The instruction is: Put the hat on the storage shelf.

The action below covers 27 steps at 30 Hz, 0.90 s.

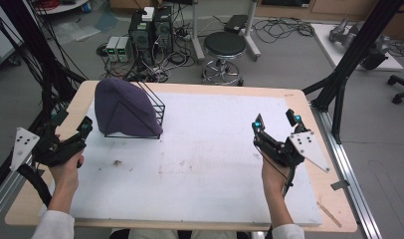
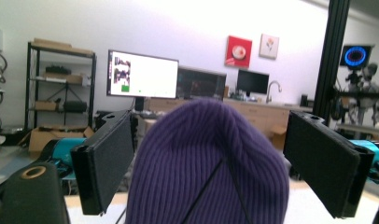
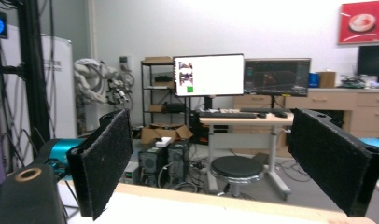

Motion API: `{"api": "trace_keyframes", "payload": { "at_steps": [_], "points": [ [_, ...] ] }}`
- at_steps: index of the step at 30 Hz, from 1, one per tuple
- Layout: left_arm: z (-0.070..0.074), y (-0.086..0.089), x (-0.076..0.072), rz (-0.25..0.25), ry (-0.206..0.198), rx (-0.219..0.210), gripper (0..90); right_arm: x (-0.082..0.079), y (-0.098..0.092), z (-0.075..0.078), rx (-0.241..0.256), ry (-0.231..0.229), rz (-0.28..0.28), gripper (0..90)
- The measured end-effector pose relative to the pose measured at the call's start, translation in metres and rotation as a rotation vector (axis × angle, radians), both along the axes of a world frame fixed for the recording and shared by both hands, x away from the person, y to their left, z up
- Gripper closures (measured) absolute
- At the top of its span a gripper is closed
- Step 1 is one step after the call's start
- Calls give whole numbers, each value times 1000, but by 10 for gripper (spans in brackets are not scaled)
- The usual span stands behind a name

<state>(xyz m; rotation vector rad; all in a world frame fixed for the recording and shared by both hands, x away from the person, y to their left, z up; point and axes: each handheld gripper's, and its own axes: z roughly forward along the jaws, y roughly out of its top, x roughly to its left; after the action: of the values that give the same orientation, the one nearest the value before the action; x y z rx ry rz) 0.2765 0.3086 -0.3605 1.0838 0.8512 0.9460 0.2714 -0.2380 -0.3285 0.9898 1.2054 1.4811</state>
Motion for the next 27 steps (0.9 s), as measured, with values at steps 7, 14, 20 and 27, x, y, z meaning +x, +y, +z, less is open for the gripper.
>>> {"api": "trace_keyframes", "payload": {
  "at_steps": [7, 14, 20, 27],
  "points": [
    [-18, 5, -3, 22, 33, -25, 167, -15, -14, -25, 47, 35, -27, 116],
    [-35, 7, -8, 29, 70, -20, 167, -22, -24, -47, 52, 87, -50, 116],
    [-48, 5, -12, 27, 109, 1, 167, -27, -24, -62, 31, 109, -57, 116],
    [-58, 1, -11, 23, 142, 16, 168, -28, -17, -72, -1, 122, -50, 115]
  ]
}}
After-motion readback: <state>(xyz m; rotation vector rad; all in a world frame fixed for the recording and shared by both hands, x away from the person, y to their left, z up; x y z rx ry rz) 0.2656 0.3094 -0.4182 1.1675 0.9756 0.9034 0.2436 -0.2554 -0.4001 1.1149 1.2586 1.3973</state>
